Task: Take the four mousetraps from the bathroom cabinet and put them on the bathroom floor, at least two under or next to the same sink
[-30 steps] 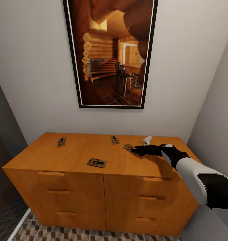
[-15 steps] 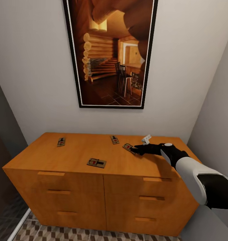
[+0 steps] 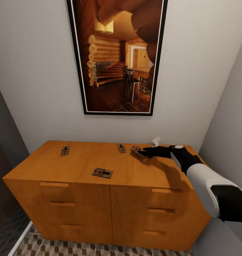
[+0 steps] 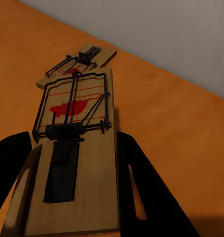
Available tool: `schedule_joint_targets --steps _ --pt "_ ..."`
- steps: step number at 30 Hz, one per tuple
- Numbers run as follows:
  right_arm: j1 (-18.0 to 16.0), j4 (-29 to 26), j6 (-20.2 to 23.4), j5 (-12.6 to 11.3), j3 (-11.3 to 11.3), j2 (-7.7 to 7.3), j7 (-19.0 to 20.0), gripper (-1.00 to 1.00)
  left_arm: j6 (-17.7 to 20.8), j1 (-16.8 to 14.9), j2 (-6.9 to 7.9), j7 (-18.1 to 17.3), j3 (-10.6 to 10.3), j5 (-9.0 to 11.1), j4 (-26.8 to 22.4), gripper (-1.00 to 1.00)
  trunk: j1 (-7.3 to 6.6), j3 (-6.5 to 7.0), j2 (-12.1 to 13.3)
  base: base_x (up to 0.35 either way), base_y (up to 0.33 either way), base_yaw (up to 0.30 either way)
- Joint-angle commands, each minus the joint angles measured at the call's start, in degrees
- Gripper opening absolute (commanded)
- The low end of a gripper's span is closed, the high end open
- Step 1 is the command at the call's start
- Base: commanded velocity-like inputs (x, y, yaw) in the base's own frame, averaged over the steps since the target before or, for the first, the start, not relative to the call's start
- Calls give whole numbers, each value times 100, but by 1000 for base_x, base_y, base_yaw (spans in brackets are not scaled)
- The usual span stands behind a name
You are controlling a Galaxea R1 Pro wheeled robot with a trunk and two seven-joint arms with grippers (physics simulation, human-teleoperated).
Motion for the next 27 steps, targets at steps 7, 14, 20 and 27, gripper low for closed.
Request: schedule_joint_targets --steps 7,14,20,27 --pt "2 -487 470 -21 33 -4 15 -100 19 -1 -2 -4 -30 1 -18 100 0 -6 -3 0 0 0" --pt "-1 -881 908 -14 44 -8 -37 -100 19 2 -4 -7 -30 1 -18 100 0 -6 -3 -50 22 0" --pt "1 -926 963 -10 54 -12 -113 -100 19 1 -4 -7 -35 1 -18 100 0 -6 -3 -238 140 0" --pt "-1 -928 969 -10 57 -14 -233 -100 19 3 -4 -7 -38 1 -13 100 0 -6 -3 -267 160 0"
